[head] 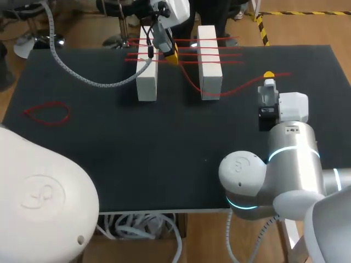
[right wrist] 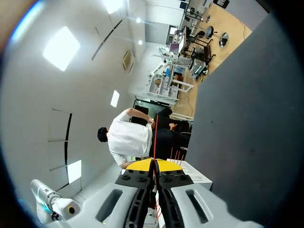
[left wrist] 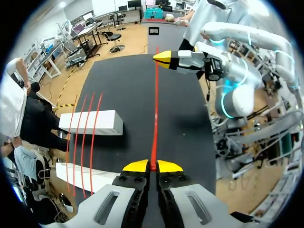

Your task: Grab the tape and strap the tape.

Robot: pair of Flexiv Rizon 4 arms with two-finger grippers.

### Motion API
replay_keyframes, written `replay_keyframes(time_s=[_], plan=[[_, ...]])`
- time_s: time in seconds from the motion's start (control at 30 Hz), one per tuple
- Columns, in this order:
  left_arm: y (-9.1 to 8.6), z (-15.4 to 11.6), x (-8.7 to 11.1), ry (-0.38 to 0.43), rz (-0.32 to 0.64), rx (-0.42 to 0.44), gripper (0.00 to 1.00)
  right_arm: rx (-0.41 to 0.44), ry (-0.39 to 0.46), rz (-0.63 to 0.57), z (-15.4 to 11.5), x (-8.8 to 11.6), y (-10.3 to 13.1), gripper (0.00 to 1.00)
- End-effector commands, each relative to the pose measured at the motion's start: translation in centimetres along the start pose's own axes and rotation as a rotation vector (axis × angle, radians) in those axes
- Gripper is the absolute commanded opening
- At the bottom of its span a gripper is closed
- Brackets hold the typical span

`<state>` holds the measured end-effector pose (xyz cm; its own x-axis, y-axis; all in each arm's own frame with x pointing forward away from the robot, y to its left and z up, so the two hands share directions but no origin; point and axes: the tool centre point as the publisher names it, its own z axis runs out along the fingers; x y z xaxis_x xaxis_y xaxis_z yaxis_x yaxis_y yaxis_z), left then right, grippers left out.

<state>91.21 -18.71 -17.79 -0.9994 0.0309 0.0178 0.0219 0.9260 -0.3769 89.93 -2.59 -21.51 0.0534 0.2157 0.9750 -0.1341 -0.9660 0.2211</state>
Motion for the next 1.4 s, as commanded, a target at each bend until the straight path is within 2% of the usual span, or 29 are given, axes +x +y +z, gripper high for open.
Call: replay_keyframes(time_s=[0.03,0.33,0.4,0.43,0.5,0.57,0.63,0.7,0.83,0.93,1.4], plan=[[-0.1,0.0,0.0,0.001,-0.001,-0.006,0.0,0.001,-0.006,-0.002,0.1,0.3,0.0,0.0],[-0.1,0.0,0.0,0.001,-0.001,-0.006,0.0,0.001,-0.006,-0.002,0.1,0.3,0.0,0.0],[-0.1,0.0,0.0,0.001,-0.001,-0.006,0.0,-0.07,0.071,-0.163,0.0,-0.2,-0.5,0.0],[-0.1,0.0,0.0,0.001,-0.001,-0.006,0.0,-0.126,0.083,-0.225,0.0,-0.2,-0.7,0.0],[-0.1,0.0,0.0,0.001,-0.001,-0.006,0.0,-0.189,0.129,-0.299,-0.3,0.1,-1.2,0.0],[-0.1,0.0,0.0,0.001,-0.001,-0.006,0.0,-0.204,0.096,-0.319,-0.7,0.5,-1.9,0.0],[-0.1,0.0,0.0,0.001,-0.001,-0.006,0.0,-0.223,0.098,-0.338,-1.0,1.1,-2.7,0.0],[-0.1,0.0,0.0,0.001,-0.001,-0.006,0.0,-0.243,0.053,-0.362,-0.9,1.7,-3.4,0.0],[-0.1,0.0,0.0,0.001,-0.001,-0.006,0.0,-0.253,-0.105,-0.34,-0.6,3.2,-4.2,0.0],[-0.1,0.0,0.0,0.001,-0.001,-0.006,0.0,-0.239,-0.175,-0.303,-0.8,4.1,-3.8,0.0],[-0.1,0.0,0.0,0.001,-0.001,-0.006,0.0,-0.239,-0.175,-0.303,-0.8,4.1,-3.8,0.0]])
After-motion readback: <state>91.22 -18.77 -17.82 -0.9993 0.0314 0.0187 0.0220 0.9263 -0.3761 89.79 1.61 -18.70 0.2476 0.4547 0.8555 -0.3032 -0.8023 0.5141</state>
